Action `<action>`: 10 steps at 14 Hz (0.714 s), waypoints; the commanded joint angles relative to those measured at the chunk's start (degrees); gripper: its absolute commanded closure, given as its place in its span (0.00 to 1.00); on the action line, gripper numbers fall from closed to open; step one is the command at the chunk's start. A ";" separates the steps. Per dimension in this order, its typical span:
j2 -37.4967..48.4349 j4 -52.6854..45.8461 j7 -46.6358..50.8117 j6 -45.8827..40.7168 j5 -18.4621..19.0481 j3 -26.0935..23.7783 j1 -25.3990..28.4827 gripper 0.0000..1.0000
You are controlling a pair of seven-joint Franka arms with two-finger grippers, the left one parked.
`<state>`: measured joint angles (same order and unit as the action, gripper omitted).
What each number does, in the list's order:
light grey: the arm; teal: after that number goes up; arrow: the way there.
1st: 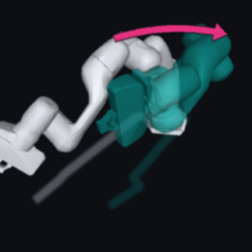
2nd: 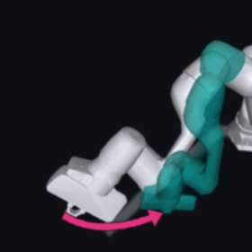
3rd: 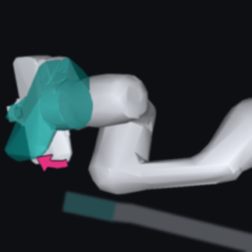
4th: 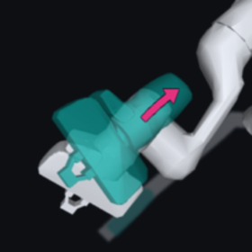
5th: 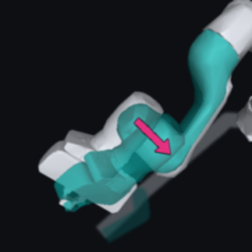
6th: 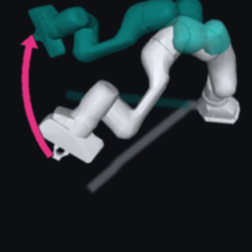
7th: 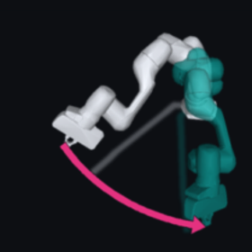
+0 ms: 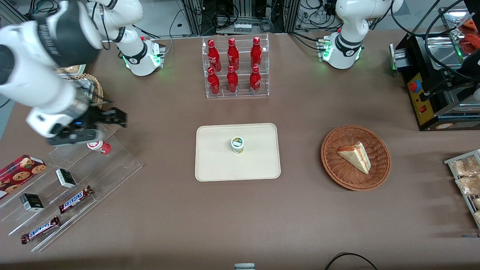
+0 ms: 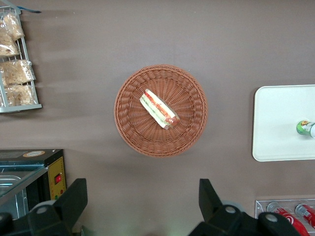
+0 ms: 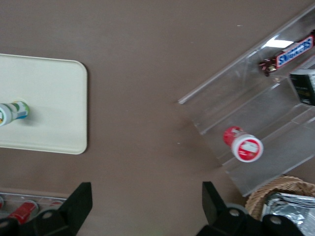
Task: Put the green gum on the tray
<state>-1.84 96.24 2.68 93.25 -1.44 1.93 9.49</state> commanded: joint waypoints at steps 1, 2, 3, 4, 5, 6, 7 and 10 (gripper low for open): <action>1.75 0.70 -3.98 -1.40 -0.67 -0.27 -5.43 0.00; 1.83 0.53 -5.47 -1.75 -0.32 -0.18 -6.93 0.00; 1.92 0.26 -7.05 -1.84 -0.32 -0.18 -8.68 0.00; 1.84 0.17 -7.94 -1.67 -0.23 -0.18 -10.09 0.01; 1.84 0.17 -8.30 -1.49 -0.14 -0.09 -10.89 0.00; 1.84 0.09 -8.39 -1.49 -0.05 -0.09 -11.33 0.00; 1.66 -0.52 -8.74 -1.58 0.47 -0.09 -12.12 0.00; 1.31 -1.58 -8.92 -1.67 1.26 -0.09 -12.48 0.00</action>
<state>-0.78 95.94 -5.79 92.48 -0.93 2.16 -2.59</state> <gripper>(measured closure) 0.000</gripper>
